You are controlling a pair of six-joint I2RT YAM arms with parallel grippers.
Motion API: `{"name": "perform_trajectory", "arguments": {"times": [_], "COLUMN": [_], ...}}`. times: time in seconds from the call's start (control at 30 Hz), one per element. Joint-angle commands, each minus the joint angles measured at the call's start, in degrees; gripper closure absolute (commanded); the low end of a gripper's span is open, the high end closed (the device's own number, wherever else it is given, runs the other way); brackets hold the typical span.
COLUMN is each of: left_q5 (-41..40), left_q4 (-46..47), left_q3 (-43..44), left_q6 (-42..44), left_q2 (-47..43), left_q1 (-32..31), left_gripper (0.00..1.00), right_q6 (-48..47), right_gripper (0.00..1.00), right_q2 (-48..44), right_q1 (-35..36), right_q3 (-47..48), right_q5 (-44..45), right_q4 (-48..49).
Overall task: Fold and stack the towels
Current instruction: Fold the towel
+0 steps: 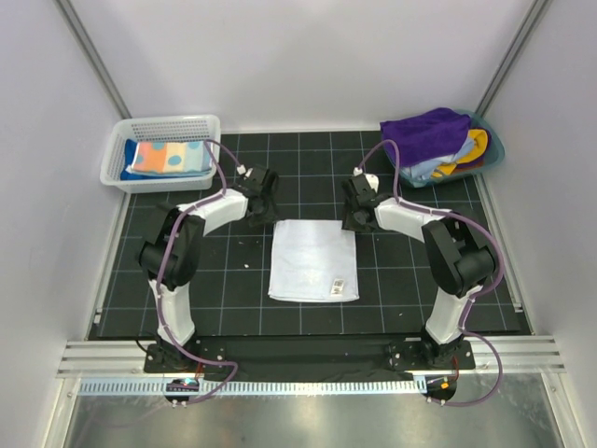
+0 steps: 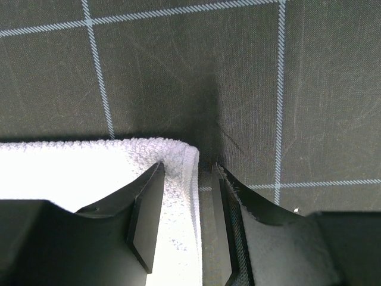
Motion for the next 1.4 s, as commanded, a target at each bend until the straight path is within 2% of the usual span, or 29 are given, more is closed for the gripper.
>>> {"name": "perform_trajectory", "arguments": {"times": [0.0,0.07,0.23,0.4,0.53,0.63,0.87,1.1,1.37], "left_q5": [-0.98,-0.54,-0.19,1.21,5.43,6.93,4.04,-2.46,-3.0], "left_q4": [0.59,1.03,0.25,-0.11,2.08,2.35,1.12,-0.99,-1.86], "left_q3": [-0.65,-0.83,0.31,-0.39,-2.93,-3.64,-2.51,0.48,2.68], "left_q6": [0.15,-0.11,-0.29,-0.2,0.41,1.46,1.47,1.29,1.56], "left_q2": [1.39,0.25,-5.02,-9.42,-11.18,-10.13,-2.23,1.21,4.64], "left_q1": [0.51,1.03,2.61,2.79,2.62,1.3,0.42,0.42,0.42], "left_gripper": [0.55,0.5,0.46,0.45,0.47,0.5,0.53,0.52,0.53], "right_q6": [-0.78,-0.78,-0.87,-1.4,-1.31,-1.57,-1.84,-1.75,-1.66], "right_gripper": [0.55,0.55,0.55,0.56,0.57,0.57,0.57,0.57,0.61], "right_q2": [1.66,2.01,3.15,4.82,6.75,7.46,7.38,6.23,5.18], "right_q1": [-0.68,-0.68,-0.68,-0.77,-0.77,-0.94,-1.03,-1.21,-1.3], "right_q3": [1.04,1.13,1.66,2.97,4.21,5.09,6.05,4.39,3.59], "right_q5": [-0.83,-1.89,-2.33,-4.0,-4.7,-4.35,-3.04,-2.6,-2.6], "right_q4": [0.53,0.88,1.15,1.94,1.85,1.41,-0.08,0.0,0.0]}}
